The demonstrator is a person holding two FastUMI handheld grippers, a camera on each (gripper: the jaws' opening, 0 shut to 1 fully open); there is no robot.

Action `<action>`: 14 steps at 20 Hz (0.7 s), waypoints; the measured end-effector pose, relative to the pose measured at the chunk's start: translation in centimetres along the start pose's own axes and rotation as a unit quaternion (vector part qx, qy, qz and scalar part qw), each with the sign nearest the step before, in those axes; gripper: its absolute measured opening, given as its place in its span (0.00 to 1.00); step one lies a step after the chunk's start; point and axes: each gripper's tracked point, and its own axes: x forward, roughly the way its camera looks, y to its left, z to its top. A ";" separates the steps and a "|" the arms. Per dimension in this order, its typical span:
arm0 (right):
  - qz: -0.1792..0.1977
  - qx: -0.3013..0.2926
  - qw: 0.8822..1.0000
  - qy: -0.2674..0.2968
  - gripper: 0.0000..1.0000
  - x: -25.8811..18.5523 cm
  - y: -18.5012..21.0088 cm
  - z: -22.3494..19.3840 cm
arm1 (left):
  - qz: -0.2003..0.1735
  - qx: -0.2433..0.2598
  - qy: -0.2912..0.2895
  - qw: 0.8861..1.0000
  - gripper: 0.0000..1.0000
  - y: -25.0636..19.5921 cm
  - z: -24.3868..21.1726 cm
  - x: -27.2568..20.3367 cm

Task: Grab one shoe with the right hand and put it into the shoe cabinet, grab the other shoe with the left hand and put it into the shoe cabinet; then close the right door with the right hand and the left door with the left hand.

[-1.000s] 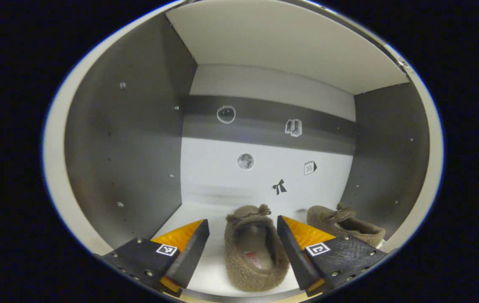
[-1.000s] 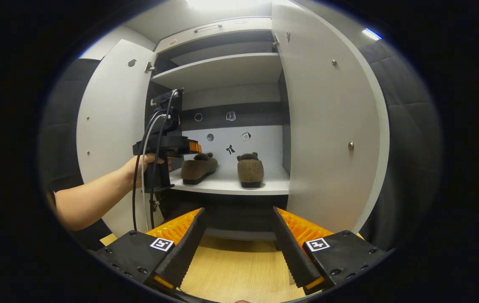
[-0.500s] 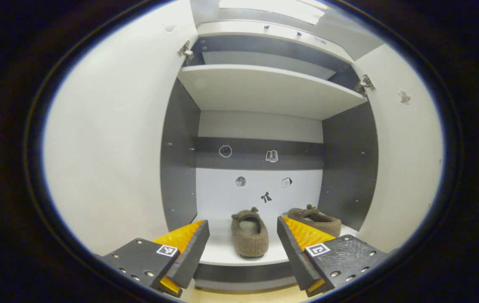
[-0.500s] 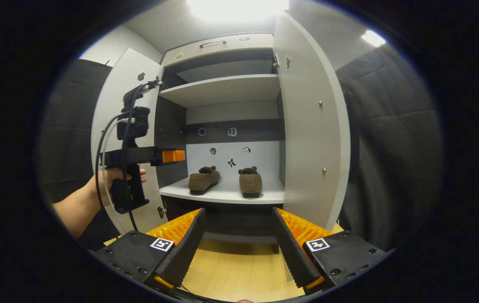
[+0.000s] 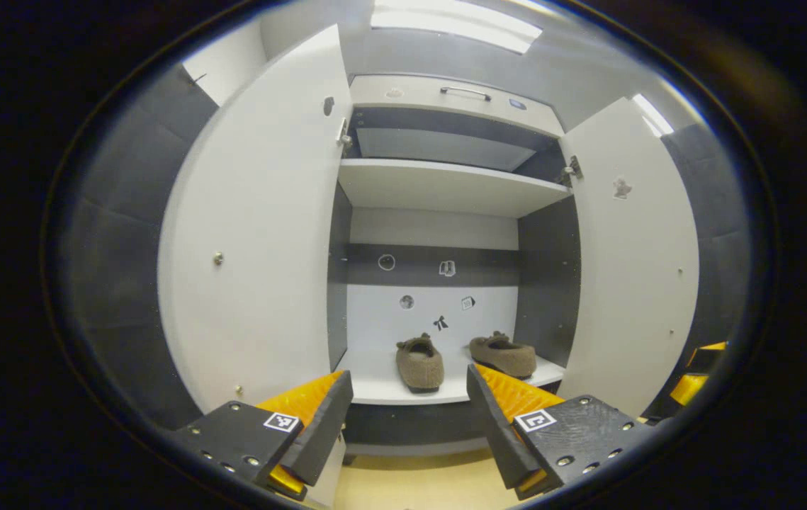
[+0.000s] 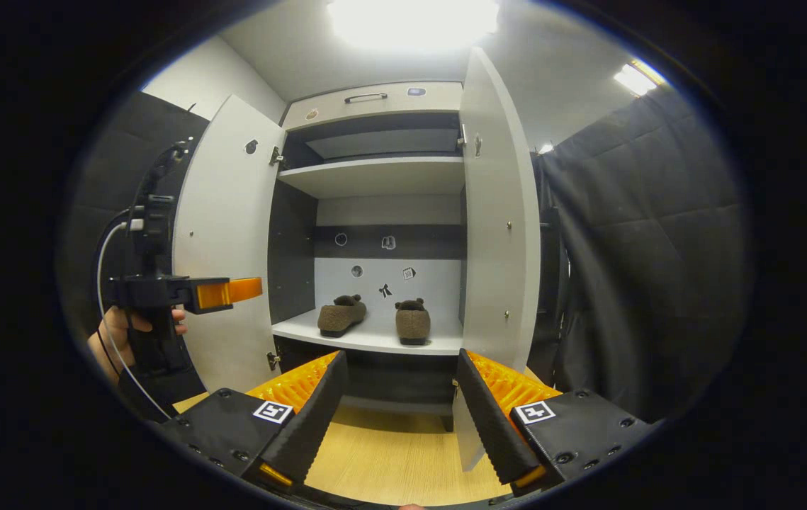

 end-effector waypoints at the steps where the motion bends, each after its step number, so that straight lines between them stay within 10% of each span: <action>1: -0.001 0.004 1.000 -0.001 0.98 -0.3 -0.2 0.1 | 0.000 0.001 -0.003 1.000 0.94 0.1 0.1 -1.4; 14: -0.130 -0.007 0.991 -0.016 0.98 -2.2 -12.0 2.8 | 0.000 0.009 -0.011 1.000 0.94 1.3 -1.0 -9.4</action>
